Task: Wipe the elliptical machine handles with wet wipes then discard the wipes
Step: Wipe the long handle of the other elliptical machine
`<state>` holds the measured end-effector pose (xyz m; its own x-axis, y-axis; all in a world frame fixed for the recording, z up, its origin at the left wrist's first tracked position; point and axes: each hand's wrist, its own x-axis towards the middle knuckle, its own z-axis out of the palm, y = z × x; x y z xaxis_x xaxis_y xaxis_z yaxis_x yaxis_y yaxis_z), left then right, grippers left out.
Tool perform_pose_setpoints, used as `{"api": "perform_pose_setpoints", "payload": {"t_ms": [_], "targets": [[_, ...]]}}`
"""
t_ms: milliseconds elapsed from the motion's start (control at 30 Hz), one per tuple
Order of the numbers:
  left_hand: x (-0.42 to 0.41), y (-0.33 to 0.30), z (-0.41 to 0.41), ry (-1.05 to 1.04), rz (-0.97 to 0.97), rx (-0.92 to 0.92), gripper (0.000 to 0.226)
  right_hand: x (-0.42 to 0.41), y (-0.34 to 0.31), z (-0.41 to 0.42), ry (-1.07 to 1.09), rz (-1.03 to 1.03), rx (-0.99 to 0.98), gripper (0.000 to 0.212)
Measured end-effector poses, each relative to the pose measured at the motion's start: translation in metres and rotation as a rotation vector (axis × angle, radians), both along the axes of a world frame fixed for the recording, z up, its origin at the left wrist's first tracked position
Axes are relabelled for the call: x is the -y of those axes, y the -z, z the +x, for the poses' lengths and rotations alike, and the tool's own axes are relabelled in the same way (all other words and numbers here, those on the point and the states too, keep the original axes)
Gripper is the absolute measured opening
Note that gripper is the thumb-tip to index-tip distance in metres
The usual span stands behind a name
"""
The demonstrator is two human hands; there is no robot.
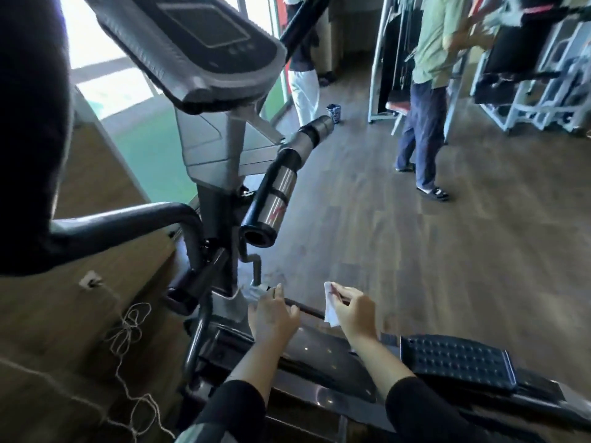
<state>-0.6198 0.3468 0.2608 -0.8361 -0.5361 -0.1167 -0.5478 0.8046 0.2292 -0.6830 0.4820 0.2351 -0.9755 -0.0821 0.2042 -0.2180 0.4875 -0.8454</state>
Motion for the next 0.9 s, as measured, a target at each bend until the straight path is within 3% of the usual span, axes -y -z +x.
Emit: {"api": "perform_pose_setpoints", "payload": {"t_ms": [200, 333, 467, 700, 900], "targets": [[0.014, -0.003, 0.005, -0.164, -0.009, -0.031, 0.058, 0.027, -0.009, -0.017, -0.178, -0.070, -0.003, 0.010], [-0.001, -0.011, -0.007, -0.262, -0.044, -0.073, 0.060, 0.023, -0.019, -0.039, -0.292, -0.121, 0.084, 0.017], [-0.030, -0.024, -0.019, -0.292, -0.067, -0.133, 0.060, 0.006, -0.030, -0.065, -0.348, -0.137, 0.052, 0.019], [-0.079, -0.066, -0.043, -0.225, -0.224, -0.259, 0.063, -0.021, -0.069, -0.094, -0.425, -0.312, 0.041, 0.021], [-0.107, -0.143, -0.055, -0.096, -0.439, -0.431, 0.053, -0.017, -0.112, -0.092, -0.432, -0.494, 0.103, 0.019]]}}
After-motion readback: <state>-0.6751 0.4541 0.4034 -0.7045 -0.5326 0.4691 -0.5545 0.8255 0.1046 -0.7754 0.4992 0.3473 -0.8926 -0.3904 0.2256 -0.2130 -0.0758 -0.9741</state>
